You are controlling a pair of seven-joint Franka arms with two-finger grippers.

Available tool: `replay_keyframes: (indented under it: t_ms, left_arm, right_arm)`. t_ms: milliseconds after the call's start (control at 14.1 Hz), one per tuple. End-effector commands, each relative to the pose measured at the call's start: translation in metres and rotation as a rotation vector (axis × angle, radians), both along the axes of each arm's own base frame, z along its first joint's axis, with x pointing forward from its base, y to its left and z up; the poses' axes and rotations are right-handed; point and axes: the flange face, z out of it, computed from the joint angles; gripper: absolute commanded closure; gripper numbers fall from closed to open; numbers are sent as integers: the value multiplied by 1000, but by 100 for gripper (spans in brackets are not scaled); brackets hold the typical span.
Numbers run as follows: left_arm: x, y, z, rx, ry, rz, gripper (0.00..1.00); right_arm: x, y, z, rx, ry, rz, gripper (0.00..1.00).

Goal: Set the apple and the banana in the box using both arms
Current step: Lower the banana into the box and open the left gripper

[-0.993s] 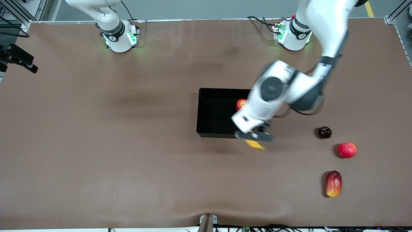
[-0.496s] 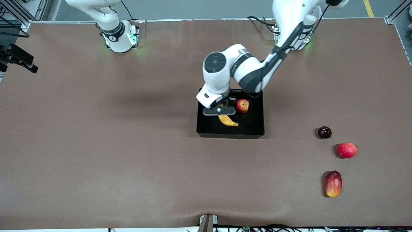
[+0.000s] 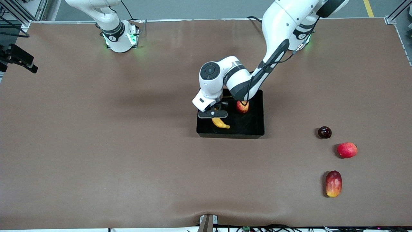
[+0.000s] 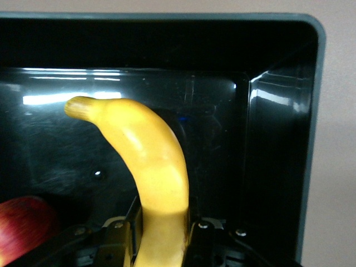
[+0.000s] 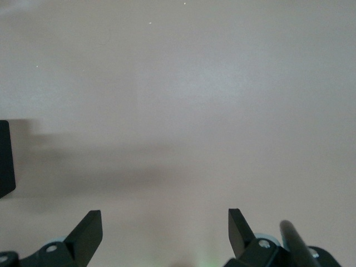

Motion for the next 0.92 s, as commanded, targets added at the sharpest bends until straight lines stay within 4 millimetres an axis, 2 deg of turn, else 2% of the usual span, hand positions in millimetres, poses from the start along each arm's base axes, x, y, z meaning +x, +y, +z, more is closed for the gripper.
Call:
replay_keyframes:
  t_ms: [0,71,142,213,284,355,426,567,638,709,851]
  left_arm:
    - [-1,-3,-24,1,-6,9,100]
    - [-1,0,-31,8,2,10,100]
    - [-1,0,-37,9,8,11,88]
    - [-1,1,-41,12,12,11,61]
    - [1,2,-40,14,11,11,26]
    - [4,6,-38,17,7,14,9]
    - [8,8,-33,25,-7,3,0]
    - [16,13,-13,45,-33,14,0]
    - [30,27,12,63,-51,37,0]
    - [48,47,45,82,-75,71,0]
    - [70,82,114,99,-120,138,0]
  right_arm:
    - [3,-2,-1,-8,7,-6,0]
    - [3,-2,-1,-7,7,-8,0]
    - [3,-1,-1,-7,7,-5,0]
    - [3,-1,-1,-7,7,-5,0]
    - [3,-1,-1,-7,7,-5,0]
    - [3,-2,-1,-7,7,-6,0]
    - [3,-2,-1,-7,7,-6,0]
    - [3,-2,-1,-7,7,-6,0]
    - [3,-2,-1,-7,8,-6,0]
    - [3,-2,-1,-7,8,-8,0]
    - [3,-2,-1,-5,7,-8,0]
